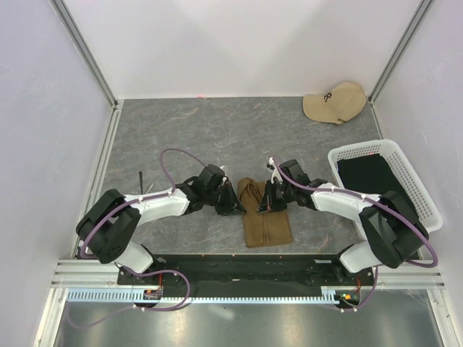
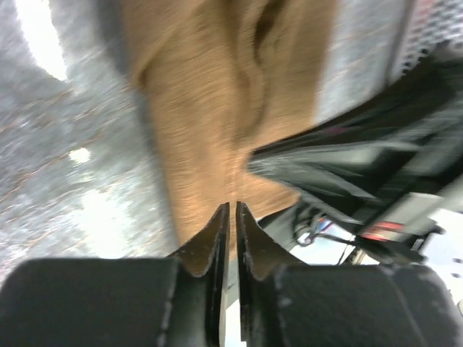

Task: Fold the napkin into a case and place the utensils inside
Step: Smooth out the 2/3-rectangle-folded napkin at the center of the board.

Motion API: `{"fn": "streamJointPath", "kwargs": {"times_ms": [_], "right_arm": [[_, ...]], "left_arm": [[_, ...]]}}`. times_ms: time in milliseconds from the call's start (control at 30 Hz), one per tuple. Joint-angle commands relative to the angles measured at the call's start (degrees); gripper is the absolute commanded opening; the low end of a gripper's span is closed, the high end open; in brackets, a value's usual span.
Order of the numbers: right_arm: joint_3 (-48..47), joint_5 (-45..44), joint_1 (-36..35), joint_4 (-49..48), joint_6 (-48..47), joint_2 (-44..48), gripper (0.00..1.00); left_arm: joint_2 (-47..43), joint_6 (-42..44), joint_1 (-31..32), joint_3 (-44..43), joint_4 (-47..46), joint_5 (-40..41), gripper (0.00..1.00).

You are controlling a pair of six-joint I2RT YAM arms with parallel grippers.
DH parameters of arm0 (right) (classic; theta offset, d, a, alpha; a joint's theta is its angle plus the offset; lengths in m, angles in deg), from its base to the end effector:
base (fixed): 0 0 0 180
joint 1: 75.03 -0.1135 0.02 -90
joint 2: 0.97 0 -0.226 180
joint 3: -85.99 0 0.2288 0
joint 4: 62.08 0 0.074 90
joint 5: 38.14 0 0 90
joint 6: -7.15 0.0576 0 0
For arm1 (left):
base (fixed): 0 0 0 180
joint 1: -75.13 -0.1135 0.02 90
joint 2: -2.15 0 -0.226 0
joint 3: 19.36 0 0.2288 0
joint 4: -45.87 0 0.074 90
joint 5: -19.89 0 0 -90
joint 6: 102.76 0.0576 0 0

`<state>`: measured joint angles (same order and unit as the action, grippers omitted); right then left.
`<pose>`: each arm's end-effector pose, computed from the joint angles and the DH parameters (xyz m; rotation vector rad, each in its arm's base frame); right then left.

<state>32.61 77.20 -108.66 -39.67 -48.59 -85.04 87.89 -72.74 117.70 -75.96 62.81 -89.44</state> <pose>0.2104 0.1696 0.1207 -0.1858 2.6750 0.9968 0.2022 -0.2116 0.1350 -0.2244 2.6854 -1.1321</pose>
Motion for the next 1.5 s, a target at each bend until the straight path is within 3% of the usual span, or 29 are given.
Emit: {"fn": "streamJointPath", "kwargs": {"times_ms": [0, 400, 633, 1100, 1467], "right_arm": [[-4.54, -0.65, 0.23, 0.97, -1.04, -1.34, 0.00], [-13.85, -0.20, -0.39, -0.52, -0.86, -11.81, 0.00], [-18.77, -5.74, 0.14, 2.81, -3.14, -15.06, 0.00], [-19.39, -10.23, 5.06, 5.10, -9.03, -16.74, 0.00], [-19.92, -5.58, 5.59, 5.37, -7.64, -14.72, 0.00]], "left_arm": [[2.24, -0.04, 1.11, 1.22, -5.33, -1.67, 0.09], [4.44, -2.68, 3.75, 2.54, -8.33, -0.97, 0.07], [4.97, -3.21, 3.75, 2.80, -8.42, -0.44, 0.07], [4.17, -3.56, 4.98, 2.19, -7.36, -0.80, 0.07], [7.95, -3.82, 6.83, -0.10, -7.36, -0.62, 0.06]]}}
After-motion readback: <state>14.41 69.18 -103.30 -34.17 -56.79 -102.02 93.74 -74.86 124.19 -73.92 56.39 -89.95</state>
